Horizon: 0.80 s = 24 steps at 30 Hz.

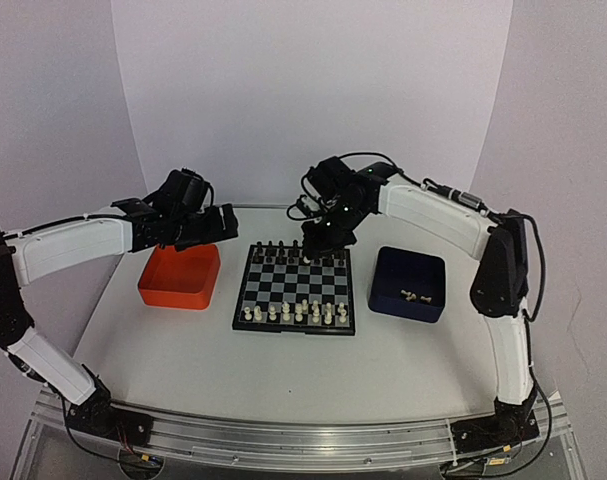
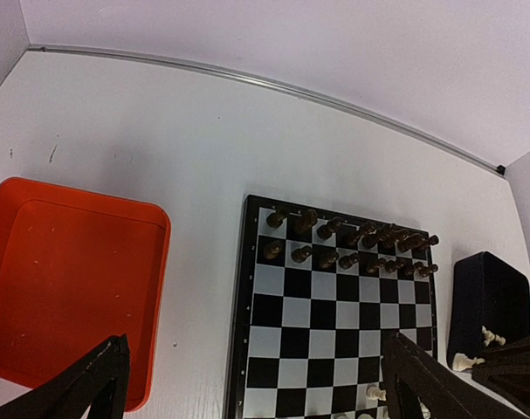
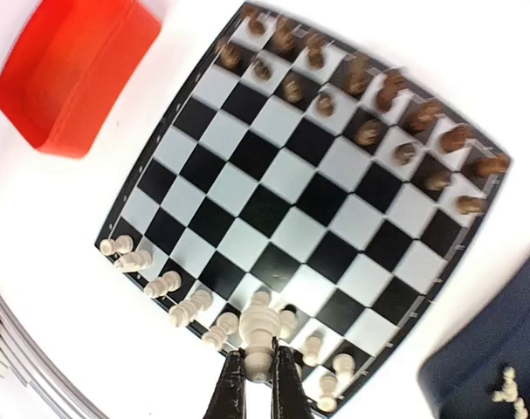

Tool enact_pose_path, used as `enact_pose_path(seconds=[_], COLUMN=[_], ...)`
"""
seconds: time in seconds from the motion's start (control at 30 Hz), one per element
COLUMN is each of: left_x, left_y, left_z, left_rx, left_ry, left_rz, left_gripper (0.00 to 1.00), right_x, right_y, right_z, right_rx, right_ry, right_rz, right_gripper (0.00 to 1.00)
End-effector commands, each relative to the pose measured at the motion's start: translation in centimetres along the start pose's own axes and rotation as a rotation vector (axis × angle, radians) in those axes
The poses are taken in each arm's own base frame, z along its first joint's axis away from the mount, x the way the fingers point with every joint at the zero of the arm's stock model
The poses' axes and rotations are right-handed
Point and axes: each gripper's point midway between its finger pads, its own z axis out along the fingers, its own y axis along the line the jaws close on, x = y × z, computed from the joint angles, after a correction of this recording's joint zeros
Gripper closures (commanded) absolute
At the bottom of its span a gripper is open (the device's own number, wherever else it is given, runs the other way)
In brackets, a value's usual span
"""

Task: Set up the chess pieces on the board
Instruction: Pick up the chess piece from the storage box, then place the chess piece on the chessboard.

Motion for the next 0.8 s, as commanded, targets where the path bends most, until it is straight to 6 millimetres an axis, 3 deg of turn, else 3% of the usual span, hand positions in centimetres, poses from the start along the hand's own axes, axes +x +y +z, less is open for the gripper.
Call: enact_pose_path(seconds=[0.0,0.3,0.77], left_x=[-1.2,-0.8,-0.7], left_y=[0.3,0.8,1.3], left_z=[-1.5,-2.0,-2.4], left_rx=[0.024,0.033,0.036], left_ry=[-0.04,-0.036,-0.039], left_rz=[0.002,0.002,0.0], left_gripper=[0.0,0.0,0.0], right_x=[1.4,2.3,4.2], right_y=[2.6,2.5,3.4], right_z=[2.5,6.6,9.3], right_rx=[-0.022,0.027,-0.01], right_ry=[0.092,0.141,0.217], right_rz=[-0.059,-0.097,-0.094], right_gripper=[1.0,1.0,1.0])
